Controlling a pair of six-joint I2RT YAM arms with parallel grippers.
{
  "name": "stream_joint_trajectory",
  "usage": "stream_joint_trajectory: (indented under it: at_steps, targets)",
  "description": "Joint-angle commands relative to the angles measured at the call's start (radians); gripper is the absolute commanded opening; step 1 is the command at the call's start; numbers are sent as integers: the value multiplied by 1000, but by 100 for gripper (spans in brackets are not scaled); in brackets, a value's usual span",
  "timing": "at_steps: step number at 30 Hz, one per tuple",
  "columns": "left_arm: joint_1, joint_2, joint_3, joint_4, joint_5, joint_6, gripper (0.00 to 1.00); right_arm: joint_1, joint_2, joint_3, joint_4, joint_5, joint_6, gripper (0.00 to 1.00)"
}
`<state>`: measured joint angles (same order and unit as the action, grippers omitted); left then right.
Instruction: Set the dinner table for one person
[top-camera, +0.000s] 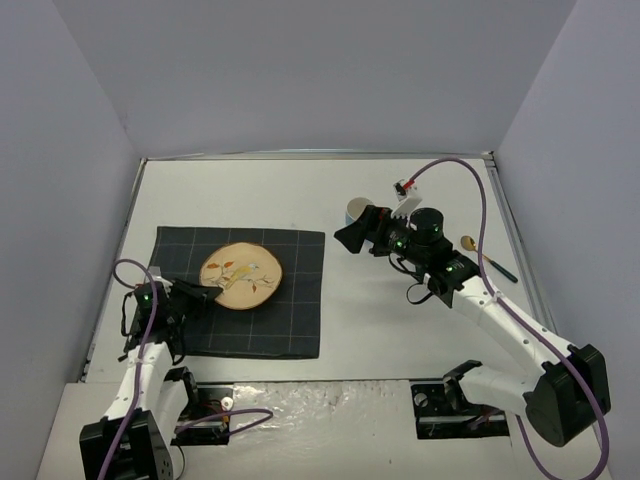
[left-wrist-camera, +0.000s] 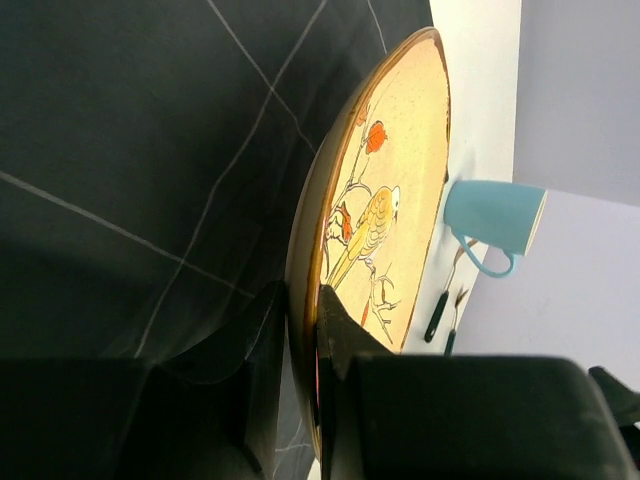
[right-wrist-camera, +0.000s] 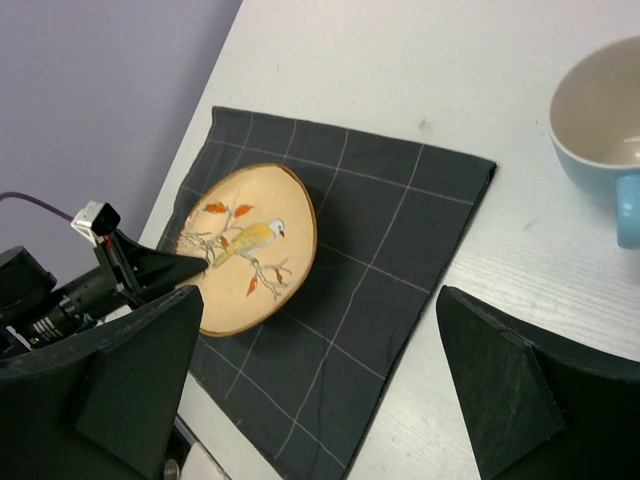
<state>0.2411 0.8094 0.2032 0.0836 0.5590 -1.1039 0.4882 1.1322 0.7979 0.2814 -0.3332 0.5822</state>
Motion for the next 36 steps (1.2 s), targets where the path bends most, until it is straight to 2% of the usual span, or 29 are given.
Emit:
stream_joint_trajectory:
  at_steps: [1,4,27,29,36]
  targets:
    - [42,-62,4,200,-26,-60,0,-14,-44,-23,22,-42,-36,100]
    - [57,-69,-50,282,-55,-101,0,-17,-68,-41,19,-61,-44,100]
    - [83,-81,-93,161,-146,-3,0,-27,-104,-82,16,-119,-71,100]
    - [83,-82,-93,130,-153,7,3,-27,-103,-82,15,-119,-70,100]
    - [83,-87,-71,-37,-197,24,32,-28,-103,-84,16,-119,-60,100]
